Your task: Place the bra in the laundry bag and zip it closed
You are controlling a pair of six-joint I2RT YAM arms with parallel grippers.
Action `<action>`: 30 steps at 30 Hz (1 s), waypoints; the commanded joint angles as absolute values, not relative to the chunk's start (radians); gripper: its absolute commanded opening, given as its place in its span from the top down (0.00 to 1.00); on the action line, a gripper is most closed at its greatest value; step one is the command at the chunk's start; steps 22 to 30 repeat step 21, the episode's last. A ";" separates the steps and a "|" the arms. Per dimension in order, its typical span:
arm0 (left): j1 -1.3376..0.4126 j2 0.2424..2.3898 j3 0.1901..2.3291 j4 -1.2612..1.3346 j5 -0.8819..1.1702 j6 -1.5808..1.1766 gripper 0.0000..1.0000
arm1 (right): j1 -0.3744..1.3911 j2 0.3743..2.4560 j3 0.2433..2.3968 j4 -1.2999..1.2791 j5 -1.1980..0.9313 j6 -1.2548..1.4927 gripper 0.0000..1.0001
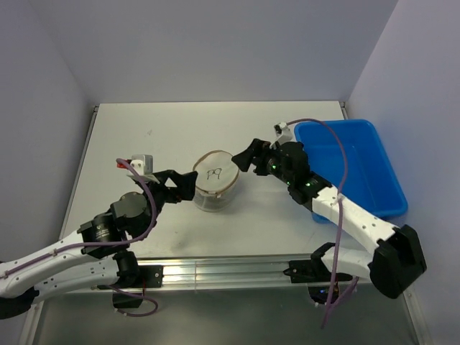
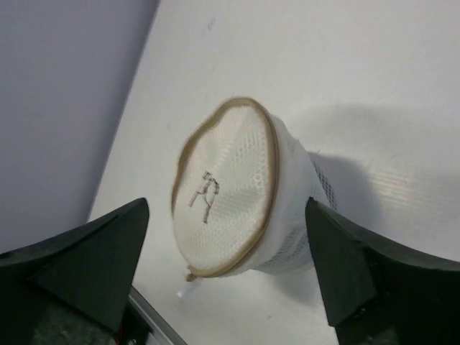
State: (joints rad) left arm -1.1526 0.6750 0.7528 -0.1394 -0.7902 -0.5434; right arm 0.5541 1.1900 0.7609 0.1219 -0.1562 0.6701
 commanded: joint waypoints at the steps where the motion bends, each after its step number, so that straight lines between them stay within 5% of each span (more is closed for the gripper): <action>1: -1.157 0.654 0.816 -0.265 -0.861 -0.554 0.01 | 0.557 1.057 0.764 0.085 -0.028 0.623 0.00; 13: -1.157 0.594 0.868 -0.333 -0.825 -0.494 0.01 | 0.555 0.747 0.730 -0.028 0.144 0.583 0.00; 30: -1.157 0.568 0.844 -0.348 -0.883 -0.508 0.03 | 0.555 0.704 0.716 -0.048 0.158 0.589 0.00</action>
